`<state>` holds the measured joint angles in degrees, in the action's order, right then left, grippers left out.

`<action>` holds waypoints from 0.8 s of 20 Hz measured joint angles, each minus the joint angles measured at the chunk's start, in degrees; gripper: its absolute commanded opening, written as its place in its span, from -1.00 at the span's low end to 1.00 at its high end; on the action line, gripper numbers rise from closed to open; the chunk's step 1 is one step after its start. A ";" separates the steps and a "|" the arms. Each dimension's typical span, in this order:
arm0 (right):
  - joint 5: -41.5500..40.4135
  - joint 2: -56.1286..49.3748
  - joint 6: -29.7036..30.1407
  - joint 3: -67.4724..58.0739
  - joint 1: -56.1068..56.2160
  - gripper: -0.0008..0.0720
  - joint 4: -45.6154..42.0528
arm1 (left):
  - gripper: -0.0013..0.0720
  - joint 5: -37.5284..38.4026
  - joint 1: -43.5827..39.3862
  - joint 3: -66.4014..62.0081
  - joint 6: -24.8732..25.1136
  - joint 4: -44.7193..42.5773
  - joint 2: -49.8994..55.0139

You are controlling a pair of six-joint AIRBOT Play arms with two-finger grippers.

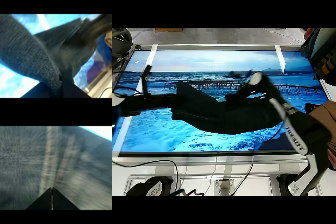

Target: Fold the clothes and pants, and hang the long-sleeved shirts on hangers.

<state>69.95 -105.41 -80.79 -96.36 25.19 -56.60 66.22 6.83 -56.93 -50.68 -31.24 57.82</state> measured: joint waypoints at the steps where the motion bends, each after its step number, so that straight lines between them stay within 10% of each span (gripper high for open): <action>1: -1.38 -1.22 -1.09 0.00 3.32 -0.89 -0.15 | -0.89 -1.09 0.00 -0.09 -0.13 -0.13 -1.53; 7: -6.82 -4.31 -6.01 -1.03 15.50 -0.89 -8.39 | -0.89 -7.28 -0.87 -0.26 -0.33 -0.09 -3.76; 16: 2.51 5.70 -9.86 -2.01 -4.92 -0.89 -19.23 | -0.89 -22.36 -21.64 -0.28 -0.33 7.52 8.04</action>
<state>72.47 -99.70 -90.65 -98.37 20.27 -75.83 43.86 -14.81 -57.21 -51.00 -23.73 65.87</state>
